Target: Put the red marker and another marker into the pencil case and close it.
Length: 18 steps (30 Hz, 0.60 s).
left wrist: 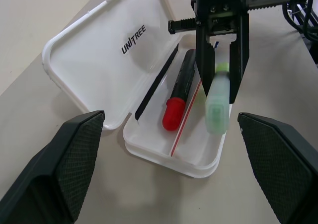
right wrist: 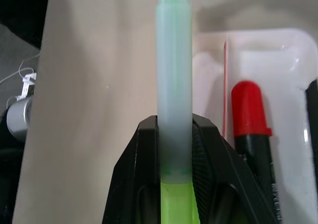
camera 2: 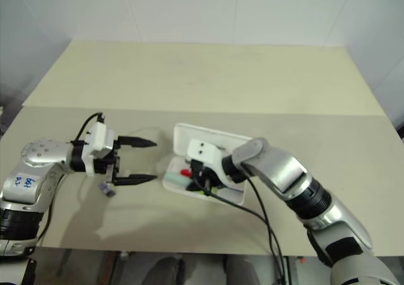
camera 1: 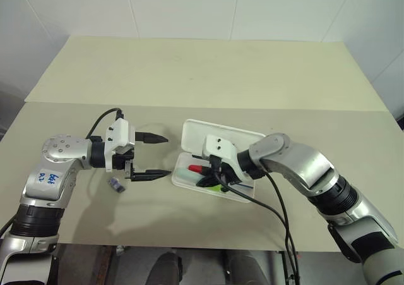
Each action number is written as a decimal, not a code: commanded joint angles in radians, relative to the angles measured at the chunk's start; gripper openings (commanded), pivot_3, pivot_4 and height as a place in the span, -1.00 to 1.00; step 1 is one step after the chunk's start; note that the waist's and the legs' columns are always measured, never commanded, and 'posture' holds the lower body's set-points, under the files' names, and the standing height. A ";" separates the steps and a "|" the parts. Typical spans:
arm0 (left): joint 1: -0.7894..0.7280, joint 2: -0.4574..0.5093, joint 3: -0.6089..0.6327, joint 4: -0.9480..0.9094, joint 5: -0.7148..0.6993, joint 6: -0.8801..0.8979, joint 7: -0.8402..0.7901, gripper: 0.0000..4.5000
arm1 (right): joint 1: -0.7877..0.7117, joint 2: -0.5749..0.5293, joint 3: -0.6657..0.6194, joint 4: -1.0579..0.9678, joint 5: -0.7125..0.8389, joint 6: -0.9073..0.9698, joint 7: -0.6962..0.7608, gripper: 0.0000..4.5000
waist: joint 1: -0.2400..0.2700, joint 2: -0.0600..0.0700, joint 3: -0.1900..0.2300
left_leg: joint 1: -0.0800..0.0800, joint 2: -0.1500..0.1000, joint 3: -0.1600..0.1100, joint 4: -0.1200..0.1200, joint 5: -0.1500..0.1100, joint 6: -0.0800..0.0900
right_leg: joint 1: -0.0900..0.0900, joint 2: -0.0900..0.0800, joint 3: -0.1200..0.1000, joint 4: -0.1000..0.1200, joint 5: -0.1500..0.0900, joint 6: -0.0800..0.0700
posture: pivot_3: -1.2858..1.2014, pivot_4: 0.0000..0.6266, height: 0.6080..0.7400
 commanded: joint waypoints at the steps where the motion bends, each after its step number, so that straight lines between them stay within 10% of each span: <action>1: 0.007 0.009 0.031 -0.036 -0.015 -0.001 0.011 1.00 | -0.024 0.005 0.006 0.001 -0.020 -0.047 0.022 -0.20 | 0.000 0.000 0.000 | 0.000 0.000 0.000 0.000 0.000 0.000 | 0.000 0.000 0.000 0.000 0.000 0.000 | 0.03 -0.52 1.00; 5: 0.011 0.009 0.032 -0.043 -0.018 0.001 0.017 1.00 | -0.039 0.016 -0.003 0.022 -0.035 -0.062 0.029 0.45 | 0.000 0.000 0.000 | 0.000 0.000 0.000 0.000 0.000 0.000 | 0.000 0.000 0.000 0.000 0.000 0.000 | 0.03 -0.52 1.00; 18: 0.013 0.004 0.027 -0.034 -0.021 -0.003 0.017 1.00 | -0.065 0.003 -0.143 -0.031 0.040 -0.023 0.049 0.45 | 0.001 0.000 0.000 | 0.000 0.000 0.000 0.000 0.000 0.000 | 0.000 -0.001 -0.001 0.000 0.000 0.000 | 0.03 -0.52 1.00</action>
